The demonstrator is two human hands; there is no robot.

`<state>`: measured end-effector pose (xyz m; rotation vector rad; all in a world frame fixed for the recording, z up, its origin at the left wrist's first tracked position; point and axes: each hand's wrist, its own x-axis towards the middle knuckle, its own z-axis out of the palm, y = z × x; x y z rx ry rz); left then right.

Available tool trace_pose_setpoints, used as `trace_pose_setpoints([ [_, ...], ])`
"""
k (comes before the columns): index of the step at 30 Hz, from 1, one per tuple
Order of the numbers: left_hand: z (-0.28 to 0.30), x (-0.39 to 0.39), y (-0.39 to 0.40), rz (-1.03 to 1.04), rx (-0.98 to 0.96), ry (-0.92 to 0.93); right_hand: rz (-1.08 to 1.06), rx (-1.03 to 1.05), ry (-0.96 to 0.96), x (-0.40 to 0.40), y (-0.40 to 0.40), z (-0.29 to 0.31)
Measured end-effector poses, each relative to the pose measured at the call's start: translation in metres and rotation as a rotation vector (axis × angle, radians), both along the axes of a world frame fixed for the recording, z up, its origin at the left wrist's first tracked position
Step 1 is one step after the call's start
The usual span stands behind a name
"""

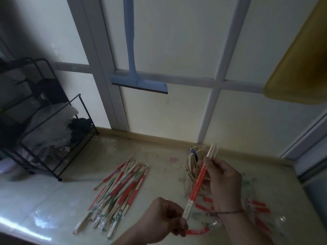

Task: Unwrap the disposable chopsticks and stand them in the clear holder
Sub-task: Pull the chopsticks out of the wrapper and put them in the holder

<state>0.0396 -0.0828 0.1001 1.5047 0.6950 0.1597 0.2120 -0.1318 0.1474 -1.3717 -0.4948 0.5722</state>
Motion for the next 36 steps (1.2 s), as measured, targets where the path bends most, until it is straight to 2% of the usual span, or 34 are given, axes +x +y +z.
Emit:
trace_pose_setpoints([
  [11,-0.008,0.008,-0.013,0.081,0.009,-0.045,0.041,-0.081,-0.091,0.001,-0.016,-0.005],
  [21,-0.019,0.004,-0.012,0.096,0.029,-0.027,0.17,-0.15,0.003,-0.008,-0.031,-0.023],
  [24,-0.022,-0.002,-0.003,0.058,0.072,0.029,0.136,-0.136,-0.042,0.01,-0.033,-0.012],
  [27,-0.024,-0.005,0.002,0.014,0.124,0.059,0.033,-0.055,0.008,0.038,-0.031,-0.003],
  [30,-0.027,-0.002,0.005,-0.016,0.161,0.056,0.069,-0.089,-0.03,0.056,-0.035,0.0],
  [36,-0.039,-0.005,0.019,-0.044,0.197,0.152,0.004,0.006,0.155,0.124,-0.066,0.002],
])
